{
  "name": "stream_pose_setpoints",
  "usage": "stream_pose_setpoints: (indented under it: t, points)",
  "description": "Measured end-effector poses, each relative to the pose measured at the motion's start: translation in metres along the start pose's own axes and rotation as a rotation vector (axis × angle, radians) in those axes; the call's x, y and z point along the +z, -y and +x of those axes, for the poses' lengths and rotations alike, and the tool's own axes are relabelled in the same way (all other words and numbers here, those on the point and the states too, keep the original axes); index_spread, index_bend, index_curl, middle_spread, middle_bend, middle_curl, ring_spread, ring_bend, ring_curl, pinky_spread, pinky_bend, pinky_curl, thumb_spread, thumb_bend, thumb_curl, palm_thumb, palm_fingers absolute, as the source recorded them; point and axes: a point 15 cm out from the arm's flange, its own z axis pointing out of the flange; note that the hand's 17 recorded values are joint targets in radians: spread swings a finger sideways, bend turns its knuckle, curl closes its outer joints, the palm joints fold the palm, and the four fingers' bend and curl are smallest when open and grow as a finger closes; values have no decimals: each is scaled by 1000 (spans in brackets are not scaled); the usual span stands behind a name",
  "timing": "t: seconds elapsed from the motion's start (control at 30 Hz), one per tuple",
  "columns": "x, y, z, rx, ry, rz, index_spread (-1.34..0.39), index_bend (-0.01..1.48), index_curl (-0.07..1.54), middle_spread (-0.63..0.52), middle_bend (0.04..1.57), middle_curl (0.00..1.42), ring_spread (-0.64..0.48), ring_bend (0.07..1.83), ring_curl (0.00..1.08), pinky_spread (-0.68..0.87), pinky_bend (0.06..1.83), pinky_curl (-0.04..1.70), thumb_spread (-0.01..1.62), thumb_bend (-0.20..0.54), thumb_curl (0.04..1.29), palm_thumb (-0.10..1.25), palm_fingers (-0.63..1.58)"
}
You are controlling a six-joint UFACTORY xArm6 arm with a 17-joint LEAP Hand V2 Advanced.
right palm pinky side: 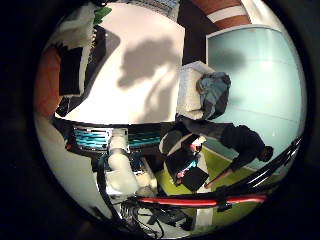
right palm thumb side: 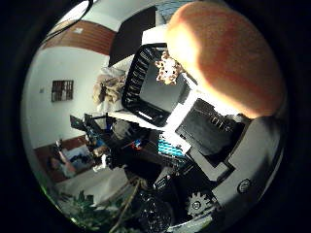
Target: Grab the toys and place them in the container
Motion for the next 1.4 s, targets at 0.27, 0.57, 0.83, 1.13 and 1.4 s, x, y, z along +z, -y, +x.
stream_pose_setpoints:
  t: [0.27,0.57,0.83,1.13,1.4]
  points:
    - [-4,31,-47,-87,22,44,-242,1104,891,-152,1322,824,-249,1306,864,-177,1158,1179,857,-15,822,1027,1073]
    - [4,77,-84,-118,81,156,-246,1088,899,-153,1317,829,-252,1294,881,-185,1140,1209,862,-16,828,1015,1074]
    - [22,102,-118,-148,138,187,-253,1071,914,-156,1307,837,-256,1289,885,-193,1132,1224,890,-22,816,976,1072]
    - [68,103,-134,-145,185,149,-346,486,815,-192,1042,736,-297,1208,703,-431,1001,912,1013,-28,687,747,802]
    - [105,88,-130,-194,179,67,-474,254,505,19,314,411,147,594,388,250,935,790,1205,-21,495,635,-31]
